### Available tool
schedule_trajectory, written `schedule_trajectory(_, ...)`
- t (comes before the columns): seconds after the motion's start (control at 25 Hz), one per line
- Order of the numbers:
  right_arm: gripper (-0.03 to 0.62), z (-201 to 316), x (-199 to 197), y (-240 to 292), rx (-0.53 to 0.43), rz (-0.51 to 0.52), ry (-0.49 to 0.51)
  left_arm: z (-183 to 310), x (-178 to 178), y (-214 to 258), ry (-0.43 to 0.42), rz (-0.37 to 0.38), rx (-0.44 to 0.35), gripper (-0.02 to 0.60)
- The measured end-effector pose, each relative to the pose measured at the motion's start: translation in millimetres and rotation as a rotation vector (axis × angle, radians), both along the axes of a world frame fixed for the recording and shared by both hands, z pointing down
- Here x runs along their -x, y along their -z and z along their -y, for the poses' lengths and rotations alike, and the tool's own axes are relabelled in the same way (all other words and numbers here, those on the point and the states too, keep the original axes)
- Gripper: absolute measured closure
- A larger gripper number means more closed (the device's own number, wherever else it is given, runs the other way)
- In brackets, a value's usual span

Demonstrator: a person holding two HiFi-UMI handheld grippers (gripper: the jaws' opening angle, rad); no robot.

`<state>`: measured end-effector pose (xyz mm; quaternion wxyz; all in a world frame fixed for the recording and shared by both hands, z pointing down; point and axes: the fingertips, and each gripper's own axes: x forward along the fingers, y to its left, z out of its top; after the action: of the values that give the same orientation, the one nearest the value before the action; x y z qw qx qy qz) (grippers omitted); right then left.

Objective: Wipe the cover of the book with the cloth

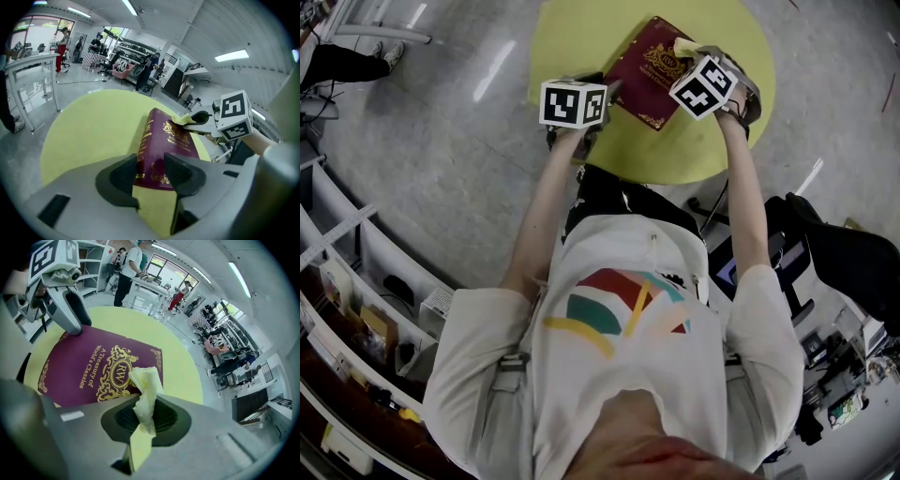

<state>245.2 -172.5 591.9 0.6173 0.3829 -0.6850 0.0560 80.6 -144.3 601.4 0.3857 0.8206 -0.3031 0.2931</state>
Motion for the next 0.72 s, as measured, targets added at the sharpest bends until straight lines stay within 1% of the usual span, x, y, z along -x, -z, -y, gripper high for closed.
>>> schedule_trajectory(0.32, 0.566, -17.3, 15.4, -1.9, 0.017, 0.022, -0.027, -0.7, -3.4, -1.6, -0.009, -0.003, -0.013, 0.399)
schedule_trajectory(0.48, 0.566, -28.6, 30.9, -2.9, 0.032, 0.070, -0.056, 0.0, -2.8, -3.9, -0.015, 0.006, -0.007, 0.399)
schedule_trajectory(0.6, 0.565, -41.0, 50.1, -0.3, 0.055, 0.131, -0.068, -0.3, -2.5, -5.5, -0.019, 0.003, -0.017, 0.399)
schedule_trajectory(0.72, 0.566, -52.9, 64.4, -1.5, 0.071, 0.143, -0.061, 0.0, -2.2, -6.6, -0.026, 0.013, -0.017, 0.399)
